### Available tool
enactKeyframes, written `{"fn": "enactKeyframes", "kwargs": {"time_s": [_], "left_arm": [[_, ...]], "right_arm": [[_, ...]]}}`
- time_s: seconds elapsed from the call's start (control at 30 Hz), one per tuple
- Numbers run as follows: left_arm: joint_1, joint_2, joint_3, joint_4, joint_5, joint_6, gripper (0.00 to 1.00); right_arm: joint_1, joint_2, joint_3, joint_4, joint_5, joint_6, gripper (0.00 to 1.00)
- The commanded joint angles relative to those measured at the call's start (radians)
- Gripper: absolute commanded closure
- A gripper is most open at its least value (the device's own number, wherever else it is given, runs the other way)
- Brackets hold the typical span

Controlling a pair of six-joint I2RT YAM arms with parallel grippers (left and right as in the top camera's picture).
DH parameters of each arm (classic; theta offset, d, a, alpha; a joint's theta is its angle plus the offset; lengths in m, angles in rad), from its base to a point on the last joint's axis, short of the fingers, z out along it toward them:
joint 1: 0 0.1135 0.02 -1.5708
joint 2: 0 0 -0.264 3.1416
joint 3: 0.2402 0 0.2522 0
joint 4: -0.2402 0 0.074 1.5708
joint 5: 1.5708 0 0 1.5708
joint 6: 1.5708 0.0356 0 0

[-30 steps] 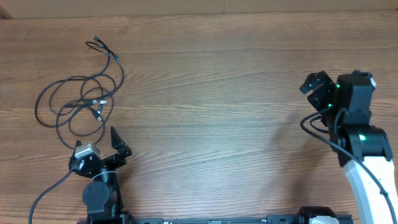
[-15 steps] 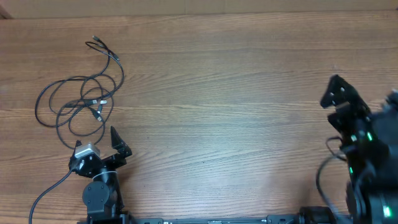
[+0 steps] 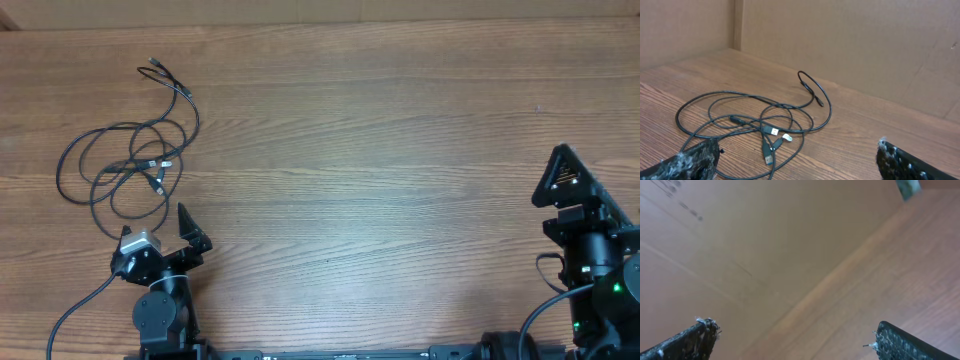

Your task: Untangle cables

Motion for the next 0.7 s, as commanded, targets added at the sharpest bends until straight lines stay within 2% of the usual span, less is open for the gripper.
{"fn": "enactKeyframes", "kwargs": {"time_s": [0.0, 0.57, 0.67], "left_arm": [[0.001, -0.009, -0.004, 0.001, 0.011, 0.026, 0.01], [0.001, -0.009, -0.004, 0.001, 0.011, 0.026, 0.0], [0.001, -0.009, -0.004, 0.001, 0.011, 0.026, 0.0]], "right_arm": [[-0.003, 0.0, -0.005, -0.047, 0.0, -0.007, 0.0], [-0.003, -0.011, -0.01, -0.522, 0.0, -0.007, 0.0], [-0.003, -0.043, -0.019, -0.535, 0.0, -0.007, 0.0]]}}
